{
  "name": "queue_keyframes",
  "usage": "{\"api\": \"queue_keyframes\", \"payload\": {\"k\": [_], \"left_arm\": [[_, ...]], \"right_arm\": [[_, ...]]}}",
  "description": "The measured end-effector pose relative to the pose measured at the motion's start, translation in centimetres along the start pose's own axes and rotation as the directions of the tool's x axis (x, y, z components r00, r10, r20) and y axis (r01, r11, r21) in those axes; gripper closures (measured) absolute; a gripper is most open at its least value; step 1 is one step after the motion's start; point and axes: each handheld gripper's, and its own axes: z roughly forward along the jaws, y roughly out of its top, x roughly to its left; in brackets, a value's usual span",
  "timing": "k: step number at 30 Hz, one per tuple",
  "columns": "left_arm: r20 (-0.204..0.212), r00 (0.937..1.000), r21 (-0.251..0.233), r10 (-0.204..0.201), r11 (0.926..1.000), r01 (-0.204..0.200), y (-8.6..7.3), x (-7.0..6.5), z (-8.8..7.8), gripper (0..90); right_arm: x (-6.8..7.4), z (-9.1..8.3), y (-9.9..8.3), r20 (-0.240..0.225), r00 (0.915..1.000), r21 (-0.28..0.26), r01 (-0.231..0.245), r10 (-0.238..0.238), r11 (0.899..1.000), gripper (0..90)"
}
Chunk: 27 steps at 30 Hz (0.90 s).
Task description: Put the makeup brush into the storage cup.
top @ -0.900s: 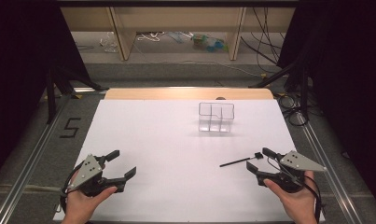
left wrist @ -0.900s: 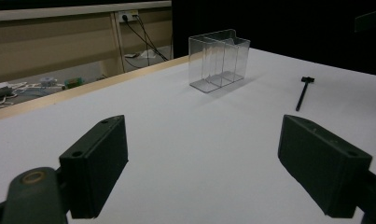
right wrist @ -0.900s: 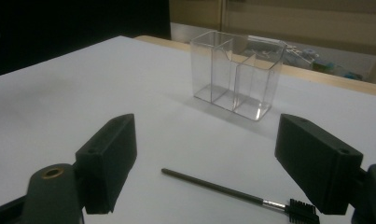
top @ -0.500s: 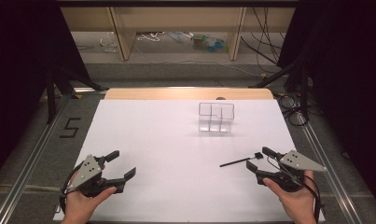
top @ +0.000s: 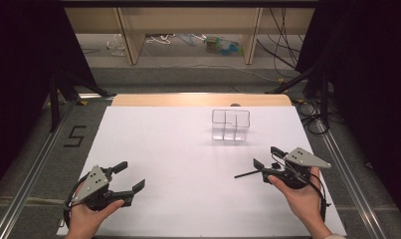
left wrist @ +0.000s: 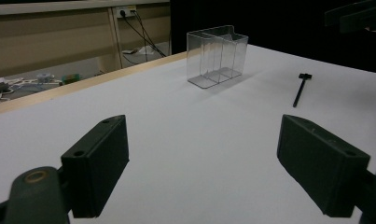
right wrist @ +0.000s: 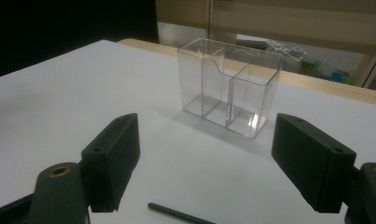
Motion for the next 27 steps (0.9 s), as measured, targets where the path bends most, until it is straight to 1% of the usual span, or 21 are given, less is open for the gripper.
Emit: {"api": "queue_keyframes", "payload": {"k": [1,3,4,5,6,8,10,11,12,13,14,17,18,19,20,21,23,24,25,26,27], "left_arm": [[-0.001,1.0,0.001,-0.001,1.0,0.001,0.0,0.0,0.0,16.4],[0.0,1.0,0.0,0.0,1.0,0.0,0.0,0.0,0.0,16.4],[-0.001,0.9999,-0.001,-0.015,0.9999,0.015,0.0,-0.1,0.0,16.4],[-0.001,0.9999,-0.001,-0.015,0.9999,0.015,0.0,-0.1,0.0,16.4],[0.003,0.9999,0.0,-0.013,0.9999,0.013,0.0,-0.1,0.0,16.4],[0.002,0.9999,0.0,-0.012,0.9999,0.012,0.0,-0.1,0.0,16.4],[0.001,0.9999,0.0,-0.012,0.9999,0.012,0.0,-0.1,0.0,16.4],[0.002,0.9999,0.001,-0.011,0.9999,0.011,0.0,-0.1,0.0,16.4],[0.002,0.9999,0.001,-0.011,0.9999,0.011,0.0,-0.1,0.0,16.4],[0.002,0.9999,0.002,-0.011,0.9999,0.011,0.0,-0.1,0.0,16.4],[0.002,1.0,0.002,-0.009,1.0,0.009,0.0,-0.1,0.0,16.4],[0.003,1.0,0.003,-0.005,1.0,0.005,0.0,-0.1,0.0,16.4],[0.003,1.0,0.004,0.004,1.0,-0.004,0.0,0.0,0.0,16.4],[0.004,1.0,0.004,0.002,1.0,-0.002,0.0,0.0,0.0,16.4],[0.004,1.0,0.004,0.002,1.0,-0.002,0.0,0.0,0.0,16.4],[0.004,1.0,0.004,0.003,1.0,-0.003,0.0,0.0,0.0,16.4],[0.01,0.9999,-0.004,-0.001,1.0,0.001,-0.1,0.0,0.1,16.4],[0.011,0.9999,-0.004,0.0,1.0,0.0,-0.1,0.0,0.1,16.4],[0.012,0.9999,-0.003,-0.002,1.0,0.002,-0.1,0.0,0.2,16.4],[0.006,1.0,0.005,0.003,1.0,-0.003,-0.1,0.0,0.1,16.4],[0.005,1.0,0.008,0.003,1.0,-0.003,-0.1,0.0,0.1,16.4]], "right_arm": [[0.0,0.2,0.0,-0.009,0.9999,-0.004,-0.01,0.01,1.0,25.5],[-0.4,0.4,0.2,0.001,1.0,0.028,0.002,-0.002,1.0,25.8],[-0.5,0.7,0.2,-0.002,1.0,0.015,-0.001,0.001,1.0,26.1],[-0.5,0.7,0.2,-0.002,1.0,0.015,-0.001,0.001,1.0,26.1],[-0.9,0.9,0.2,0.008,1.0,0.043,0.003,-0.003,0.999,26.5],[-1.2,1.1,0.2,0.015,0.9999,0.064,-0.002,0.001,0.998,27.1],[-1.3,1.2,0.2,0.012,0.9999,0.069,-0.006,0.005,0.998,27.2],[-1.6,1.3,0.3,0.012,0.9999,0.102,-0.005,0.004,0.995,27.9],[-1.6,1.3,0.3,0.012,0.9999,0.102,-0.005,0.004,0.995,27.9],[-2.0,1.6,0.3,0.027,0.9995,0.11,0.014,-0.017,0.994,28.7],[-2.0,1.6,0.3,0.012,0.9999,0.138,-0.001,-0.001,0.99,29.0],[-2.5,2.0,0.4,0.013,0.9999,0.169,-0.009,0.006,0.986,29.1],[-2.7,2.1,0.4,0.022,0.9998,0.173,-0.002,-0.002,0.985,29.1],[-2.7,2.2,0.4,0.013,0.9998,0.198,-0.019,0.017,0.98,29.1],[-3.0,2.3,0.4,0.016,0.9998,0.204,-0.009,0.006,0.979,29.1],[-3.0,2.4,0.5,0.017,0.9997,0.229,-0.021,0.018,0.973,29.1],[-3.3,2.6,0.4,0.019,0.9997,0.22,-0.022,0.018,0.975,29.1],[-3.3,2.6,0.5,0.012,0.9996,0.249,-0.027,0.025,0.968,29.1],[-3.4,2.7,0.5,0.013,0.9998,0.235,-0.02,0.018,0.972,29.1],[-3.4,2.8,0.5,0.014,0.9996,0.24,-0.027,0.024,0.97,29.1],[-3.6,2.9,0.6,0.003,0.9999,0.258,-0.015,0.015,0.966,28.9]]}}
